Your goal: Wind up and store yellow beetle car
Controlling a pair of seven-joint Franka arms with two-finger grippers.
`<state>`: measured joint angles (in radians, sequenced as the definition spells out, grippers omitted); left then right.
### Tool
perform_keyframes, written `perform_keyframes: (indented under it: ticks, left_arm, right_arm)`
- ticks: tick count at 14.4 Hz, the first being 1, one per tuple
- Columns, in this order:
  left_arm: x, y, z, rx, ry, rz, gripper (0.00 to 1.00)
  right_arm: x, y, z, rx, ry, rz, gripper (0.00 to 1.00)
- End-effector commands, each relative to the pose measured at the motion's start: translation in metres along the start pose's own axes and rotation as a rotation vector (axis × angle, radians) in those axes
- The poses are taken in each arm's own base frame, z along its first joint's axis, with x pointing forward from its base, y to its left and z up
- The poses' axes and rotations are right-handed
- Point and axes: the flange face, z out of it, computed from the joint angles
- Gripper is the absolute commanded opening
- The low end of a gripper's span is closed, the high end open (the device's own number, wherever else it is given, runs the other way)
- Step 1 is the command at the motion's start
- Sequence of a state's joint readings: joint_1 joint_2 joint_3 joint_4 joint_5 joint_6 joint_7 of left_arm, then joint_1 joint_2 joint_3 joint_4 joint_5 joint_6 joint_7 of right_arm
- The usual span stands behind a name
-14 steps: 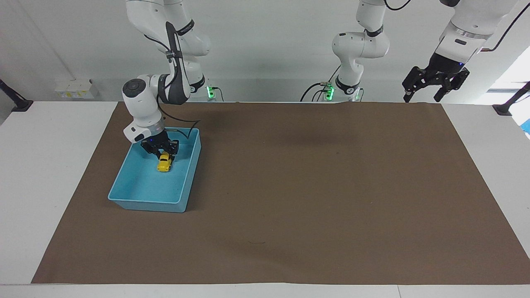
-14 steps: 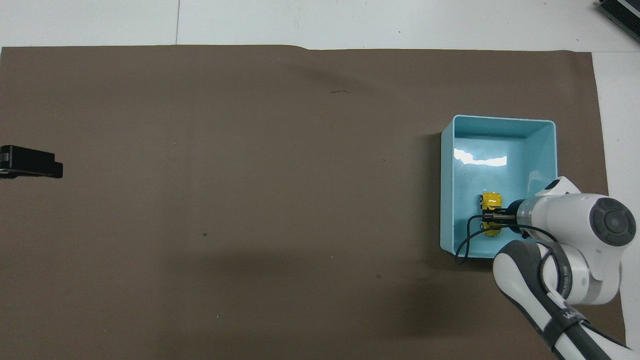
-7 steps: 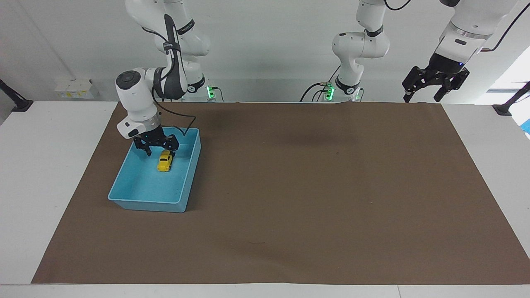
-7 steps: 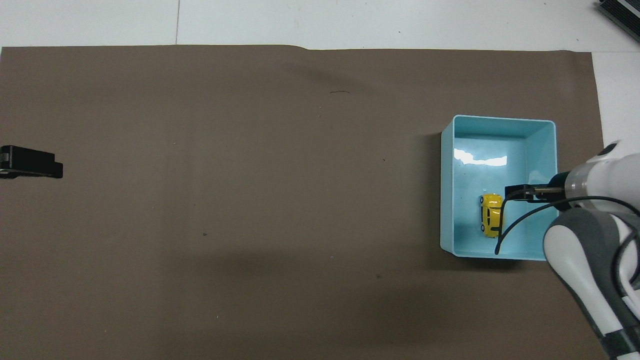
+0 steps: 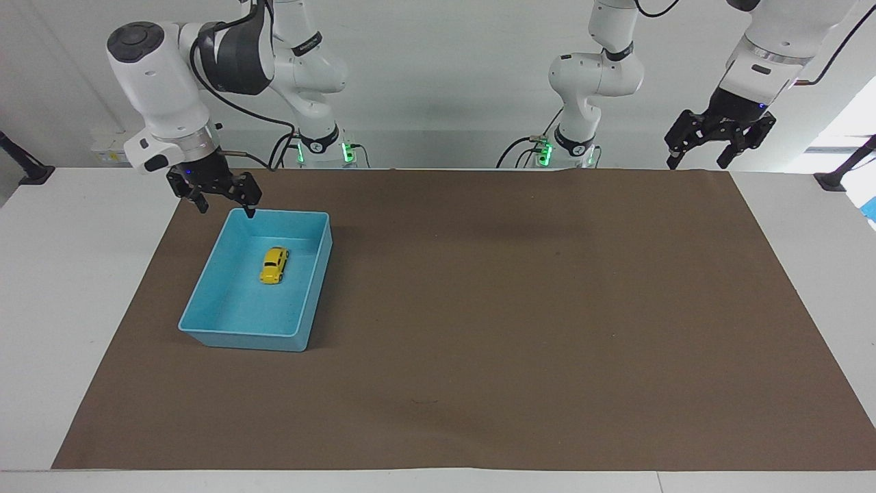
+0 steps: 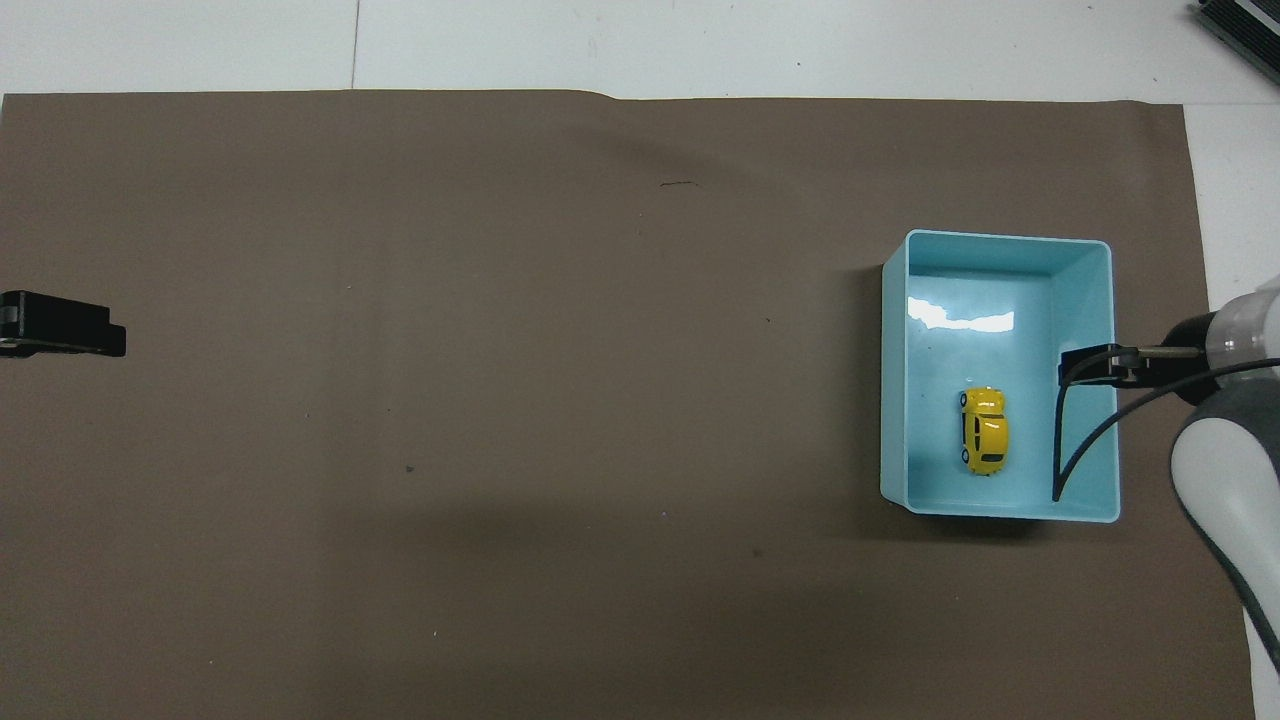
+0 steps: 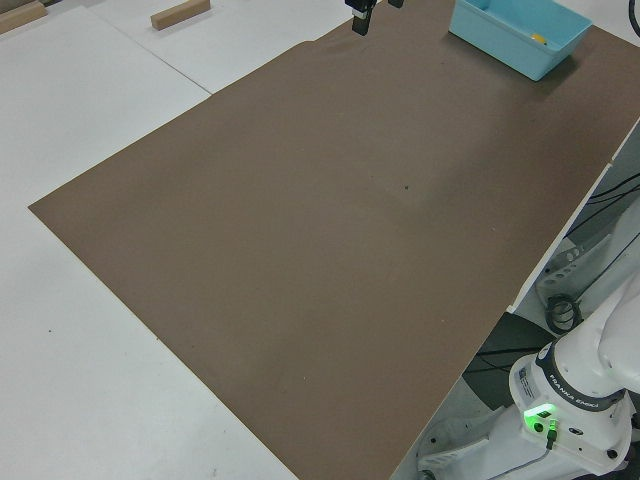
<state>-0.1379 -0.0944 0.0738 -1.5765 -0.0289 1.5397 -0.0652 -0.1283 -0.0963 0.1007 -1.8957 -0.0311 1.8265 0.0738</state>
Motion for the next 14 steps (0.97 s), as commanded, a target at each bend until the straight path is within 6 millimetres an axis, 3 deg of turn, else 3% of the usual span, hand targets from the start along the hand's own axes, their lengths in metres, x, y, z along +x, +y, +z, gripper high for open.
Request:
perform_keyframes:
  ticks: [1, 10, 14]
  left_arm:
    - [-0.001, -0.004, -0.004, 0.006, -0.005, 0.000, 1.00]
    - [-0.001, -0.004, -0.004, 0.006, -0.006, -0.002, 1.00]
    - [-0.001, -0.004, -0.004, 0.006, -0.005, -0.002, 1.00]
  right_arm:
    - [0.009, -0.013, -0.025, -0.020, -0.010, -0.013, 1.00]
    - [-0.009, 0.002, -0.109, 0.010, -0.078, -0.018, 1.00]
    - [-0.012, -0.001, -0.117, 0.011, -0.069, -0.025, 1.00]
